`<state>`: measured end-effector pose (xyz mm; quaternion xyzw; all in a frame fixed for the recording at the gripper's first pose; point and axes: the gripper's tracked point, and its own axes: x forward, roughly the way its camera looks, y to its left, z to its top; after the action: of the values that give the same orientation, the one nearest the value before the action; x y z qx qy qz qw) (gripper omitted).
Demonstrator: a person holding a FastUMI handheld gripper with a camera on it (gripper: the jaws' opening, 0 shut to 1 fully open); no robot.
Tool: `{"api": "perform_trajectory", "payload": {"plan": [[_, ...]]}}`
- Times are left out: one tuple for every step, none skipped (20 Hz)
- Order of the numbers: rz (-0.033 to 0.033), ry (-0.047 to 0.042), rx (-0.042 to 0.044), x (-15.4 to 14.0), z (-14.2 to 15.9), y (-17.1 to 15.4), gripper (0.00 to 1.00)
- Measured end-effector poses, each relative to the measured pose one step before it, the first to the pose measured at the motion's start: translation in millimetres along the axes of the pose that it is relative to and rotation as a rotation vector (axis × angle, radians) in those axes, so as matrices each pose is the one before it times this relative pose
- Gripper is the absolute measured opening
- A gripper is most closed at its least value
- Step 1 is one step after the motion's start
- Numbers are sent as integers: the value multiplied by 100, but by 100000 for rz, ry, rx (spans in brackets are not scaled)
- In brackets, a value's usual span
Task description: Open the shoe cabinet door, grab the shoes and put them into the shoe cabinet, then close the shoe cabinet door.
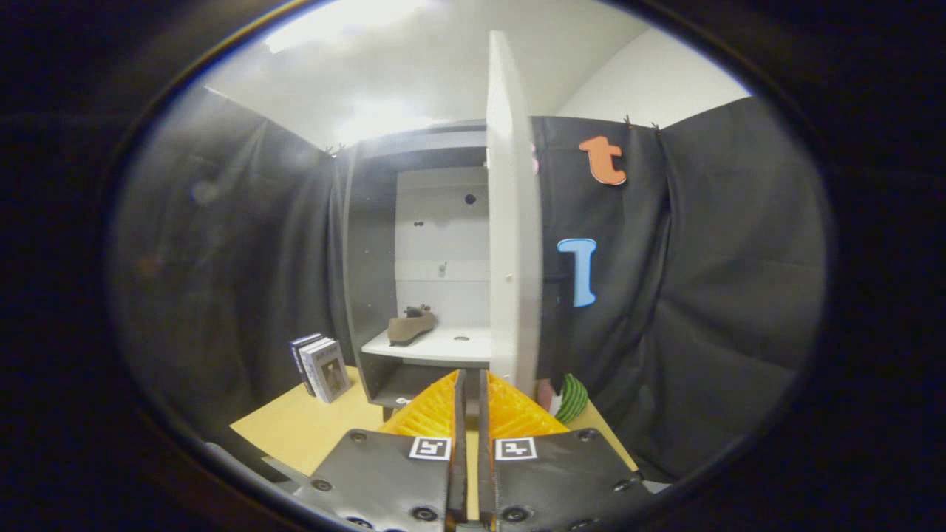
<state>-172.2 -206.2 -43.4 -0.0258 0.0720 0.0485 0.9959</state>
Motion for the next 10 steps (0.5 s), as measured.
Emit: {"api": "perform_trajectory", "payload": {"plan": [[-822,916,-416,545,-766,1643,7],[-958,1339,312,612,-848,1467,7],[-714,2024,753,657,-1070,1521,7],[-1025,2375,780,582,-1197,1445,7],[-1128,3070,825,649,-1436,1458,8],[-1103,3100,880,788,-1345,1167,8],[-582,2709,1426,686,-1327,1500,8],[-1066,2443,1417,770,-1371,1103,7],[-847,2488,1627,1096,-1760,871,7],[-1365,3025,935,421,-1579,933,11]]}}
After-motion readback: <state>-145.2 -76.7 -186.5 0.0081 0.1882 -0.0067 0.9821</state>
